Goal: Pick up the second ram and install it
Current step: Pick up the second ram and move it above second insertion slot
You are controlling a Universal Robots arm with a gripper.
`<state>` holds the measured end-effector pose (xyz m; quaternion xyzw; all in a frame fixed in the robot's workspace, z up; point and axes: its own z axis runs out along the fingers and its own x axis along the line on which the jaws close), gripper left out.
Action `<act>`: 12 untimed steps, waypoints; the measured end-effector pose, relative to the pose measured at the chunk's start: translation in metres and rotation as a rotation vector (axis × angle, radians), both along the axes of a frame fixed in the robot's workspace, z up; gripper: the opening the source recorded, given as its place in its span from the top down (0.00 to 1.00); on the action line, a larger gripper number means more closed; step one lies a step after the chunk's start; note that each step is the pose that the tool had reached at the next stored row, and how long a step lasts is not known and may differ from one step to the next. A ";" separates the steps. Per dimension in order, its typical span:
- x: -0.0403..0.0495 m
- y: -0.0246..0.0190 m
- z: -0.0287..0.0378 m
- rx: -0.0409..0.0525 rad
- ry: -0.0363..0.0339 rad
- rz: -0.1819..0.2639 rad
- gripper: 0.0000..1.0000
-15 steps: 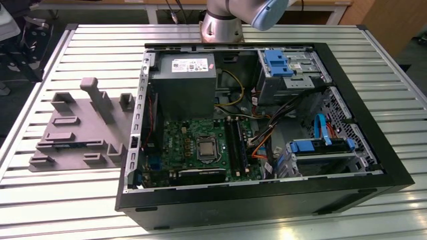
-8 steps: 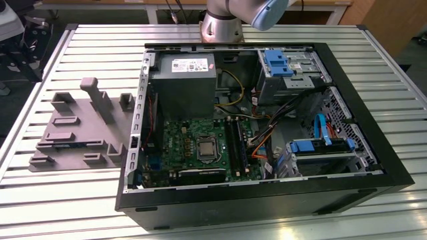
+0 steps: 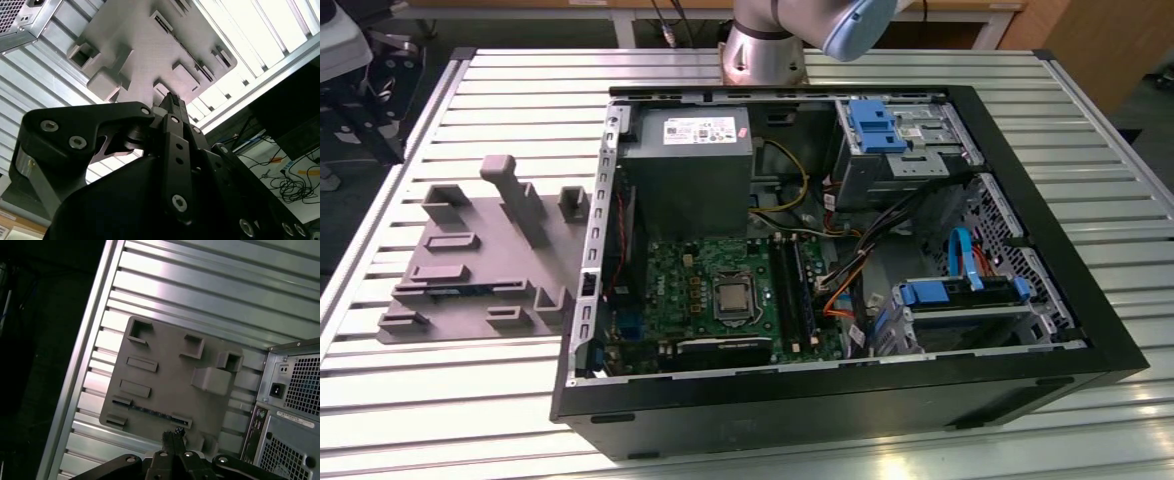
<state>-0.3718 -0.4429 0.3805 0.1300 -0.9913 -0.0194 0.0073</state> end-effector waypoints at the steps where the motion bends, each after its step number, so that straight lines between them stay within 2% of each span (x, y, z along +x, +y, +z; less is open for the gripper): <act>1: 0.0000 0.0000 0.0000 0.0000 0.0000 0.004 0.89; 12: 0.0000 0.0000 0.0000 0.0000 -0.0001 0.046 0.89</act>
